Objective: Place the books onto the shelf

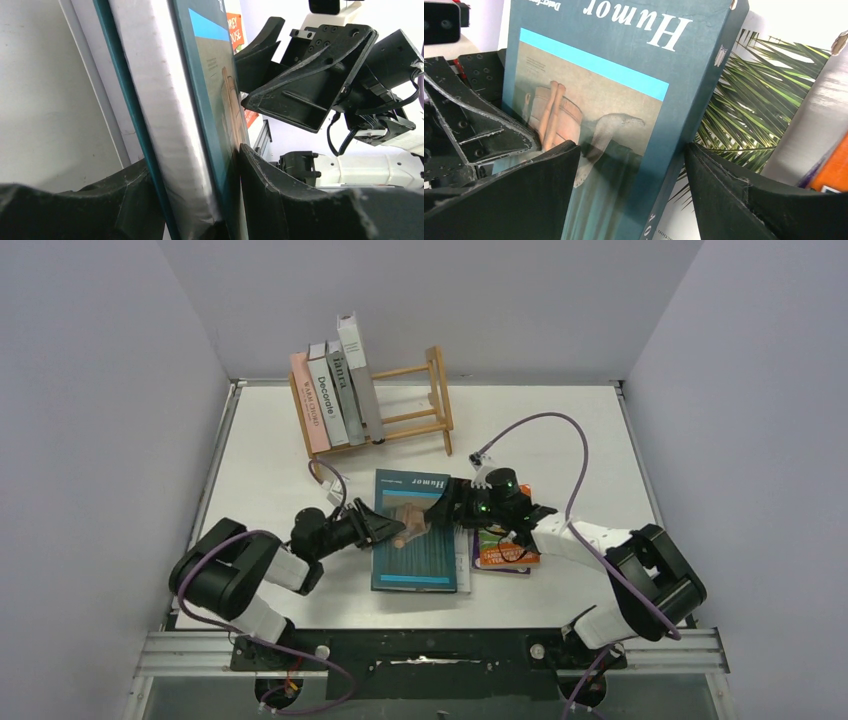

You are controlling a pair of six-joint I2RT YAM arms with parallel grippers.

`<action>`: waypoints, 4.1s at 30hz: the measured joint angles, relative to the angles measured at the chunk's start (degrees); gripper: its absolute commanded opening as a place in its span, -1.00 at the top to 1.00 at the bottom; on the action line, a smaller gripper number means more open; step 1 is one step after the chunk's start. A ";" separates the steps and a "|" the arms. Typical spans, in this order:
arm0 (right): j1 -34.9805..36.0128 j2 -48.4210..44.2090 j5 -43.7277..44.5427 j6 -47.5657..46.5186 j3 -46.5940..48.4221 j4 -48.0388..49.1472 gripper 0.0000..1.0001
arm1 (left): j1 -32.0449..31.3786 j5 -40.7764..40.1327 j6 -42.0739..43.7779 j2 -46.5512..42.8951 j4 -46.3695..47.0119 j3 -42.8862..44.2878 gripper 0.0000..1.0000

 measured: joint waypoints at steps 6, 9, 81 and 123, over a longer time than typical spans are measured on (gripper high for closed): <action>0.90 0.00 -2.08 0.24 0.33 1.25 -0.55 | 0.37 -1.07 5.95 -14.93 -16.96 0.04 0.02; 1.27 0.00 -3.23 0.37 0.46 2.36 -0.55 | 0.61 -1.92 9.60 -22.21 -25.38 0.57 -0.25; -5.18 -4.31 -40.79 8.22 3.76 29.62 0.94 | 8.13 24.57 -6.21 -21.49 -0.48 10.86 0.10; -6.99 16.35 11.87 -26.75 63.39 -19.30 0.99 | 14.69 -20.15 28.41 -43.74 -73.35 35.67 -0.43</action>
